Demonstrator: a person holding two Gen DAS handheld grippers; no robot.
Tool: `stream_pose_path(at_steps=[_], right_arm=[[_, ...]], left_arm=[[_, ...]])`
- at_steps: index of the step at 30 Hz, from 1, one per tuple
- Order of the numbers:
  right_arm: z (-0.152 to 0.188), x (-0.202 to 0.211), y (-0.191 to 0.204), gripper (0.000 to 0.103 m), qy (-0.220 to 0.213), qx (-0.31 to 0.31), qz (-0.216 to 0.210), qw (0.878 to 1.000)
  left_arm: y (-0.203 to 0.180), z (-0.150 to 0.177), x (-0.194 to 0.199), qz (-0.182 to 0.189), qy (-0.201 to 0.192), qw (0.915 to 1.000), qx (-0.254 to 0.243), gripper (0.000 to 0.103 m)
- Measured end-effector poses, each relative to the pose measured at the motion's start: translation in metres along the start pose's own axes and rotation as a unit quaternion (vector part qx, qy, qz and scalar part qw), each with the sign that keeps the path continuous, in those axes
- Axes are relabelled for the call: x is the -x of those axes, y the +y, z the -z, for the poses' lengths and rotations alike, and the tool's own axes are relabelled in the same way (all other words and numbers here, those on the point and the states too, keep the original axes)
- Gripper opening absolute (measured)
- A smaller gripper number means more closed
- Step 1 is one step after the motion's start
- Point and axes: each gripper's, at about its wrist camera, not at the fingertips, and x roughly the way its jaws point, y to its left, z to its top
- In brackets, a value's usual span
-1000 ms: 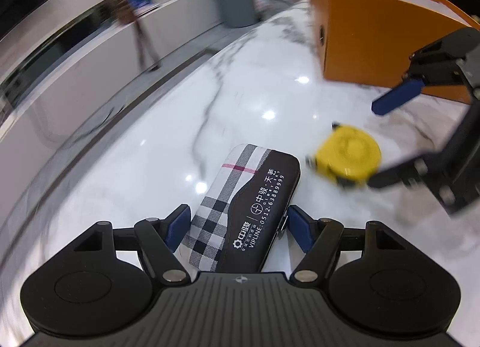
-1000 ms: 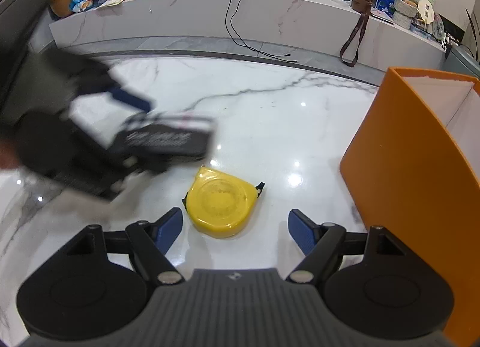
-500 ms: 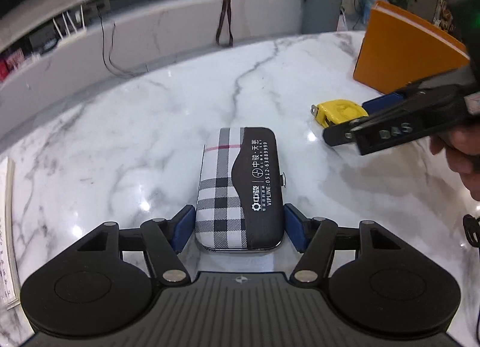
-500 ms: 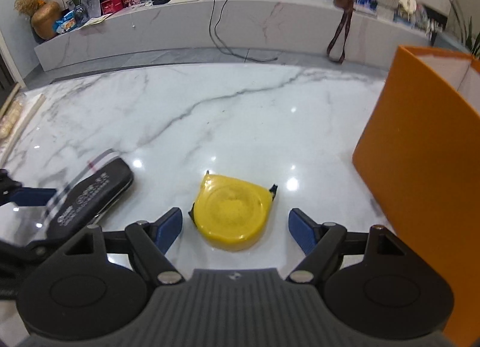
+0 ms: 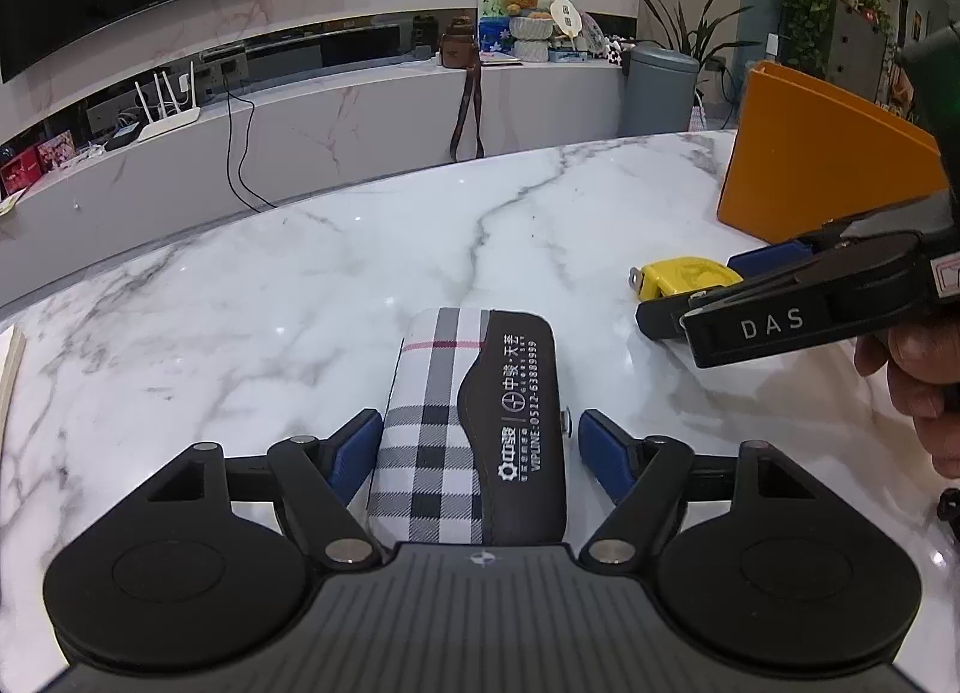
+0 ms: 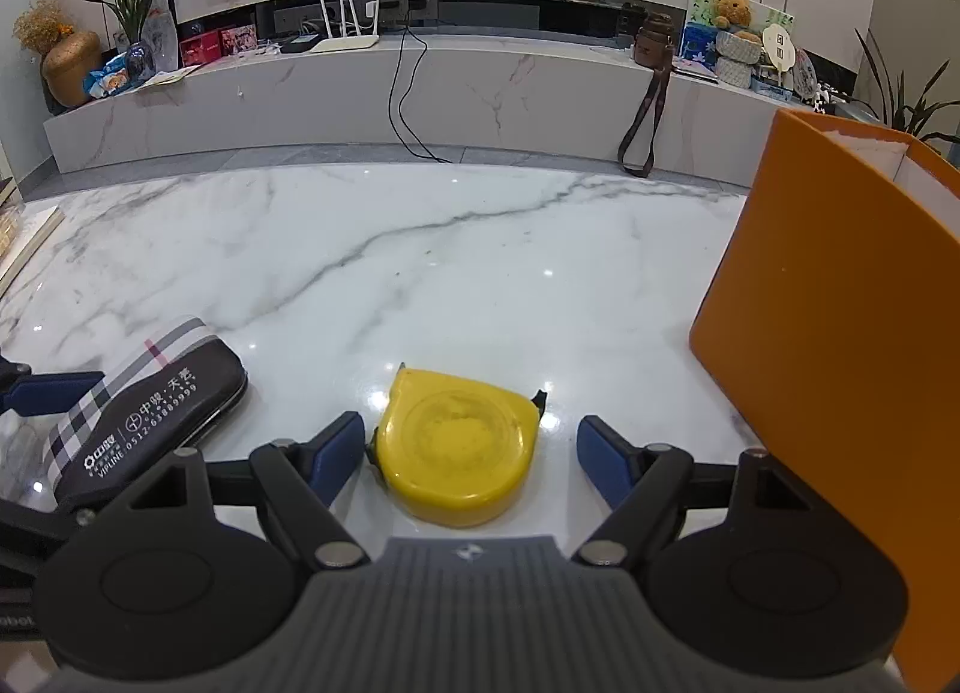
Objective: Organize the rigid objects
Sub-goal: 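Grasp the plaid case with the left tool while the right tool grasps the yellow tape measure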
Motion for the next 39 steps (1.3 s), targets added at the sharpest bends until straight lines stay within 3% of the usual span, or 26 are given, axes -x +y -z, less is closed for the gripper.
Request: stream_pose_path(at_steps=[4, 15, 39], right_arm=[[-0.002, -0.001, -0.001, 0.065, -0.004, 0.000, -0.001, 1.000], [-0.005, 0.001, -0.010, 0.063, 0.011, -0.008, -0.024, 1.000], [-0.013, 0.047, -0.026, 0.061, -0.022, -0.008, -0.038, 0.999]], left_arm=[[-0.002, 0.000, 0.001, -0.002, -0.002, 1.0000, -0.006, 0.078], [-0.010, -0.001, 0.008, 0.000, -0.002, 0.9999, -0.013, 0.078], [-0.022, -0.012, 0.033, -0.003, -0.014, 0.9999, 0.009, 0.075]])
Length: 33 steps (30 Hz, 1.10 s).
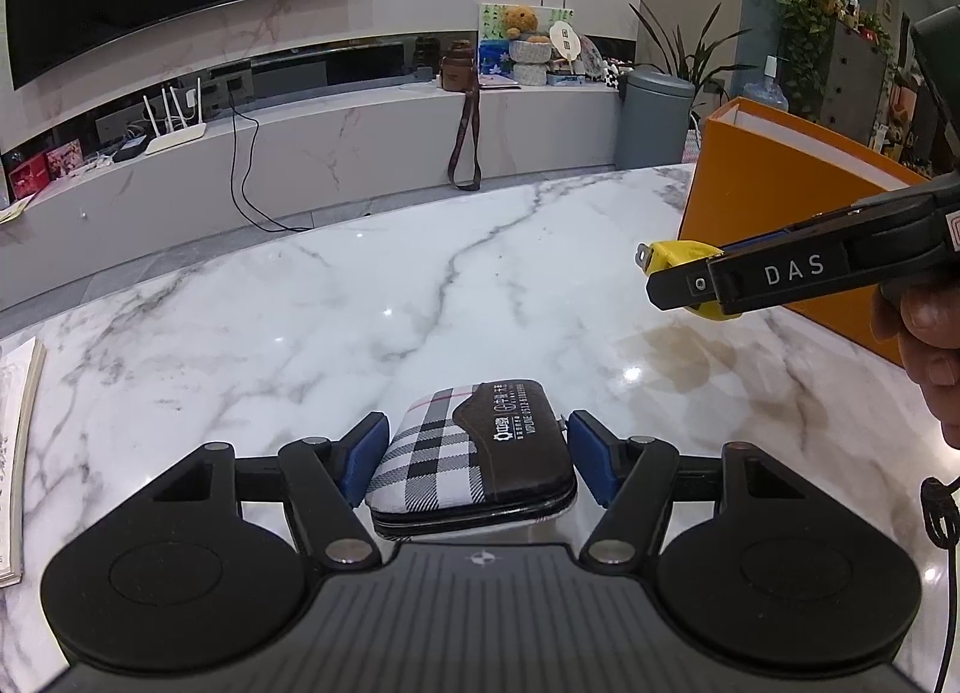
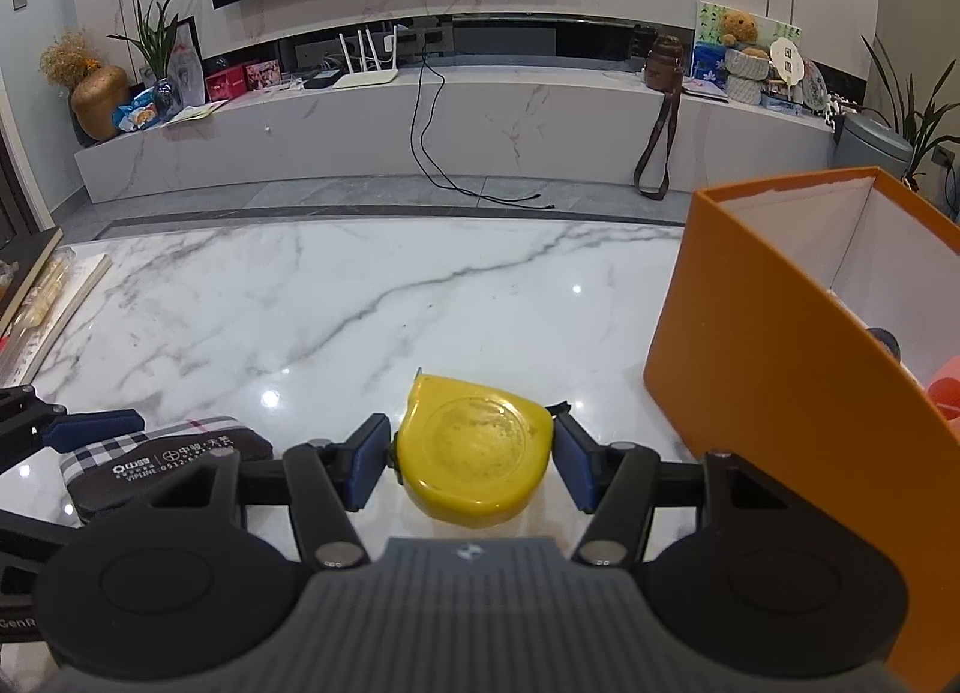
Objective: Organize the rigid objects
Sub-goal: 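Carry the plaid case with the left tool while the right tool carries the tape measure into the orange box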
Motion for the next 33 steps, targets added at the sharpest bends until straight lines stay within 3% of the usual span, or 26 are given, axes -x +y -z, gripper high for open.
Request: stream_pose_path(at_steps=[4, 9, 19, 21, 33], right_arm=[[0.001, 0.004, -0.002, 0.061, -0.001, 0.000, -0.003, 1.000], [0.001, 0.006, -0.003, 0.061, -0.001, -0.001, -0.004, 1.000], [0.001, 0.005, -0.003, 0.061, 0.001, -0.003, -0.003, 1.000], [0.001, 0.005, -0.003, 0.061, 0.001, -0.003, -0.004, 1.000], [0.001, 0.004, -0.002, 0.061, 0.001, -0.005, -0.004, 1.000]], left_arm=[[-0.001, 0.000, 0.000, -0.001, 0.001, 1.0000, 0.000, 0.075], [0.003, 0.007, -0.014, 0.006, 0.036, 0.9988, 0.032, 0.074], [-0.007, 0.019, -0.027, -0.042, -0.001, 0.9988, 0.024, 0.085], [-0.006, 0.020, -0.028, -0.040, -0.012, 0.9986, 0.034, 0.080], [-0.005, 0.018, -0.016, -0.042, -0.027, 0.9977, 0.045, 0.079]])
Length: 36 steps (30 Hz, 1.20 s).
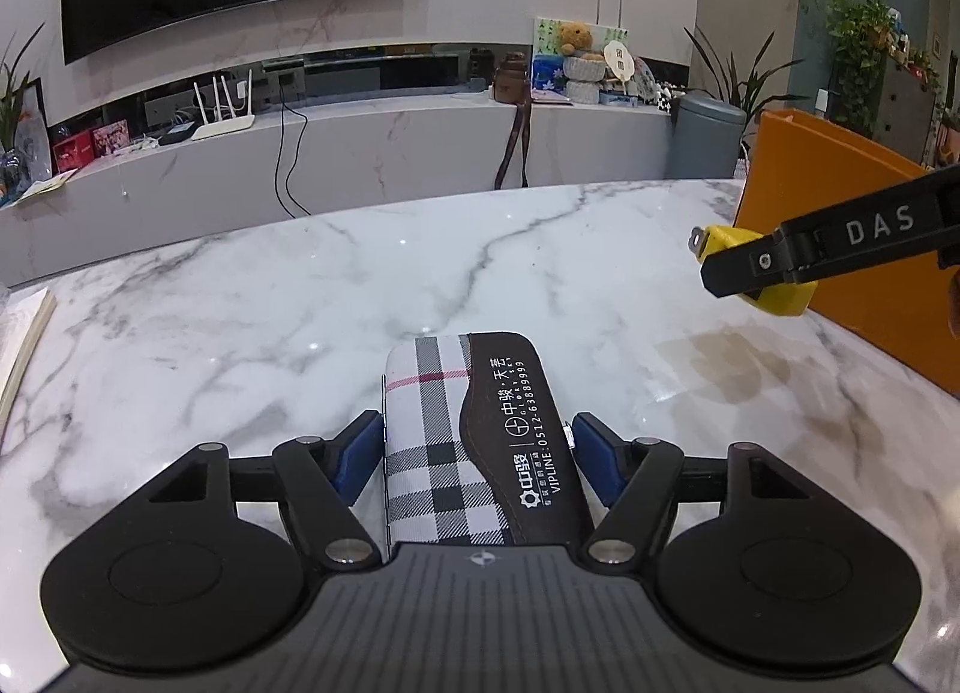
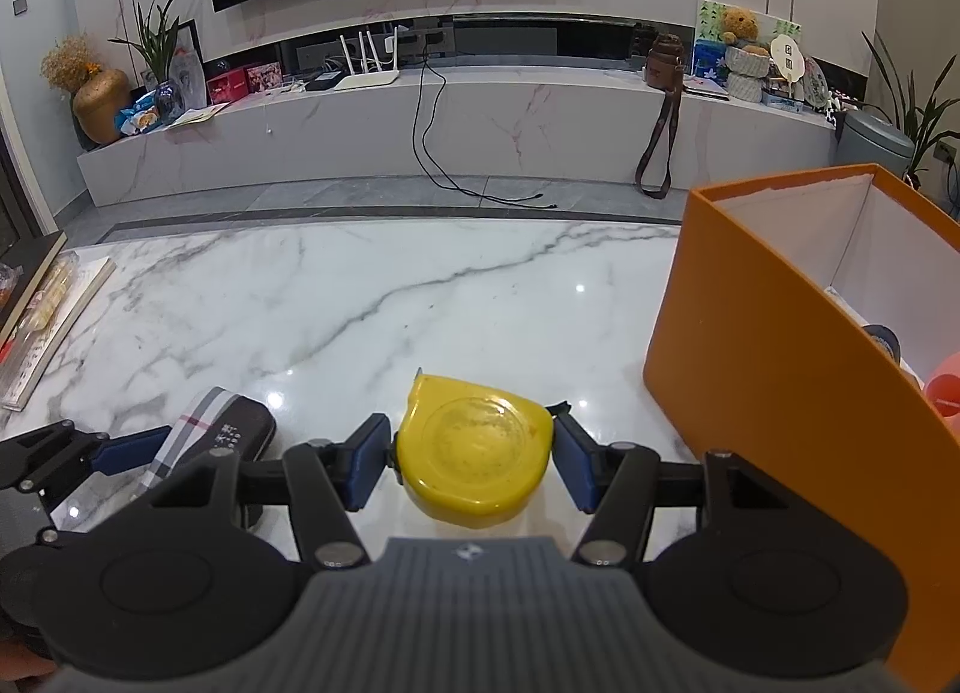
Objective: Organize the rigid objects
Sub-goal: 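Carry the plaid case with the left tool while the right tool carries the tape measure into the orange box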
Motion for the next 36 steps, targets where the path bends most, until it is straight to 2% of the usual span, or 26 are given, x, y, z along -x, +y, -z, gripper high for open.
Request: stream_pose_path(at_steps=[8, 15, 36], right_arm=[[-0.004, 0.007, -0.003, 0.061, -0.006, -0.003, -0.001, 1.000], [-0.013, 0.029, -0.009, 0.061, -0.031, -0.008, 0.002, 0.999], [-0.026, 0.115, -0.057, 0.061, -0.119, -0.046, 0.019, 0.992]], left_arm=[[-0.005, -0.018, 0.013, 0.007, -0.018, 0.9998, -0.004, 0.079], [-0.022, -0.044, 0.027, 0.024, -0.037, 0.9990, -0.013, 0.079], [-0.110, -0.100, 0.054, 0.060, -0.090, 0.9900, -0.091, 0.079]])
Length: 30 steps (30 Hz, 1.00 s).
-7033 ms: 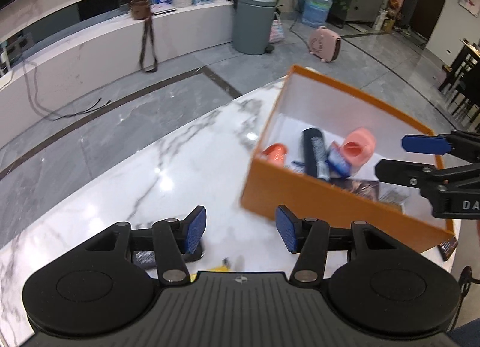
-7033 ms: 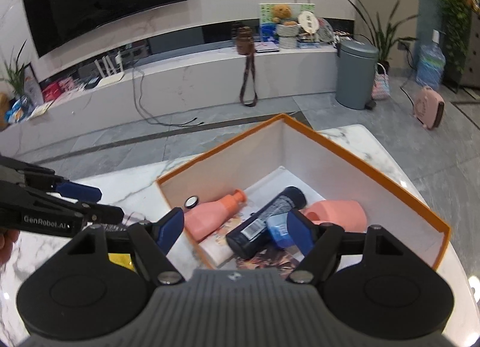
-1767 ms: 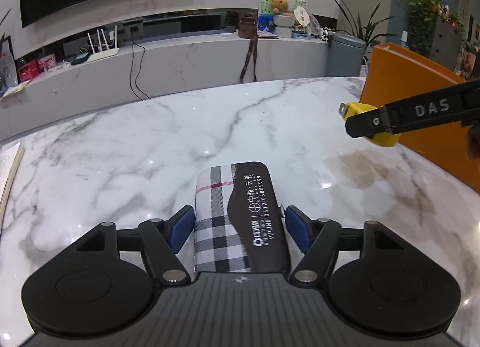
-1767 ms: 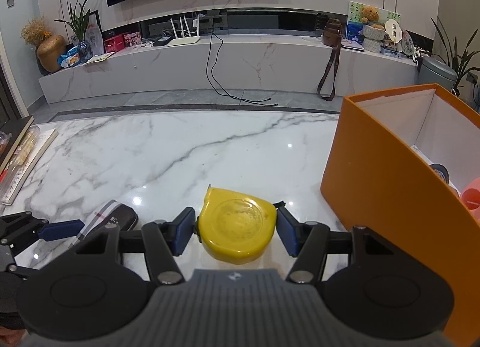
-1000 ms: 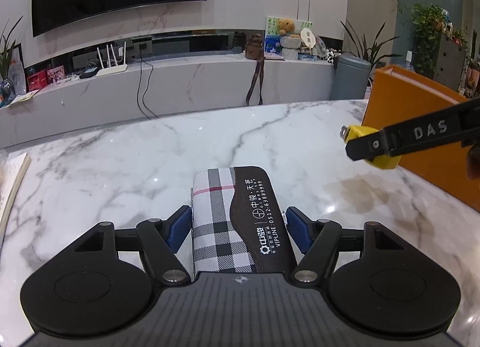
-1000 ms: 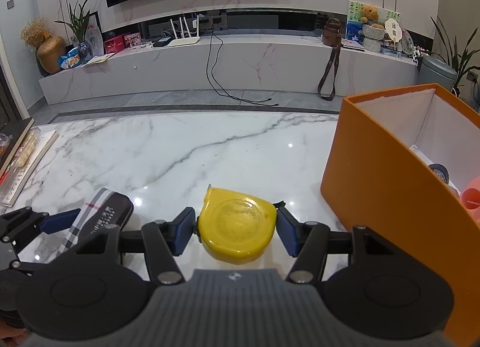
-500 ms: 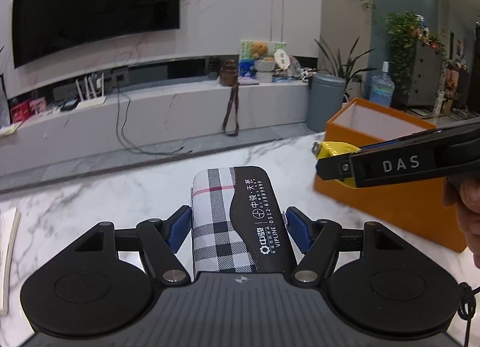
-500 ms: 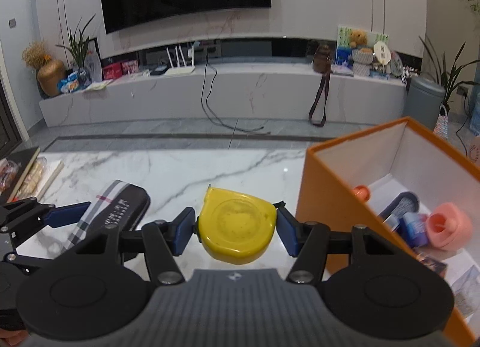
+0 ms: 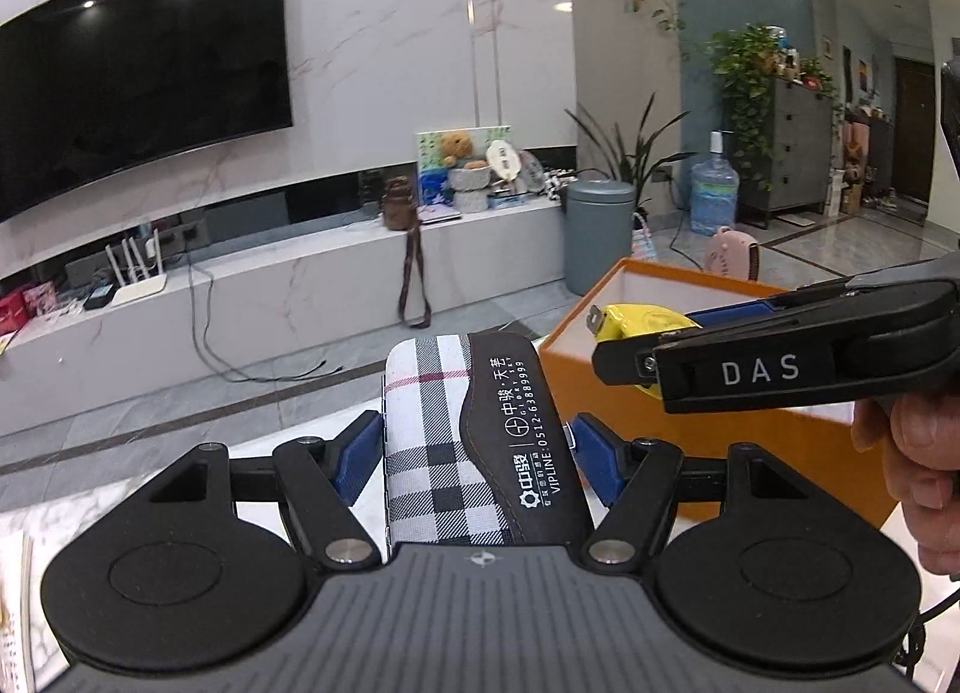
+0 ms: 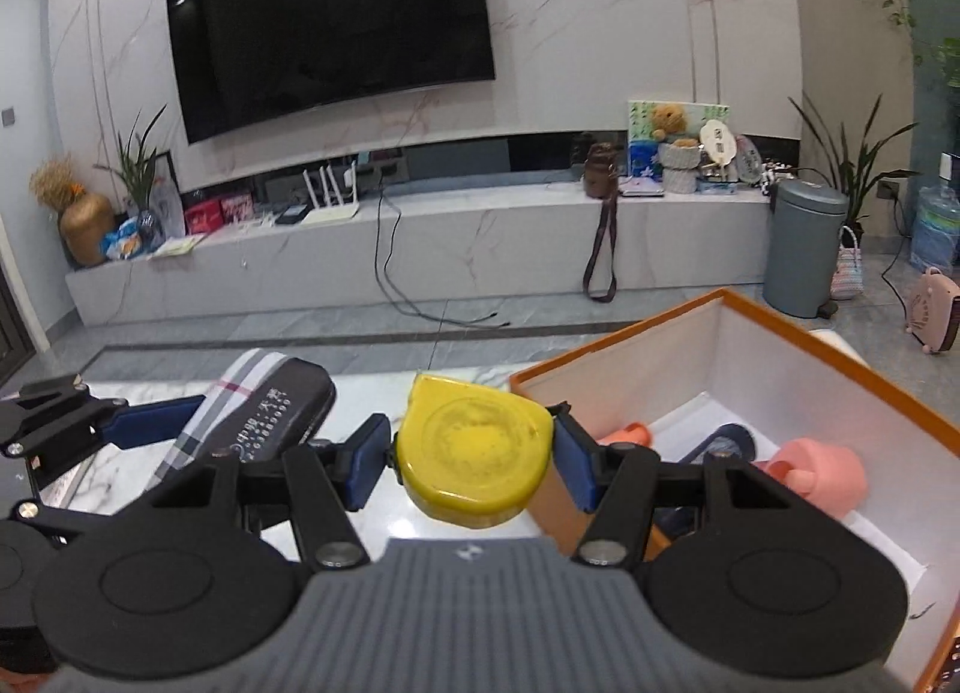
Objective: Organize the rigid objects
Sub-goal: 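Carry the plaid case with the left tool while the right tool carries the tape measure into the orange box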
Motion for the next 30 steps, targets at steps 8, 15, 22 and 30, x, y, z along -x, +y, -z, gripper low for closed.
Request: stream_pose_path(at_steps=[8, 15, 22, 30], right_arm=[[-0.010, 0.023, -0.028, 0.061, -0.026, -0.022, 0.018, 0.999], [-0.019, 0.037, -0.056, 0.061, -0.037, -0.053, 0.034, 0.997], [-0.021, 0.048, -0.082, 0.061, -0.049, -0.079, 0.047, 0.995], [-0.020, 0.048, -0.108, 0.061, -0.050, -0.107, 0.061, 0.991]], left_arm=[[-0.032, -0.020, -0.009, 0.020, -0.009, 0.9995, -0.024, 0.079], [-0.060, -0.034, -0.020, 0.039, -0.008, 0.9981, -0.046, 0.079], [-0.084, -0.041, -0.027, 0.053, -0.010, 0.9970, -0.056, 0.079], [-0.104, -0.051, -0.040, 0.063, -0.008, 0.9951, -0.076, 0.079]])
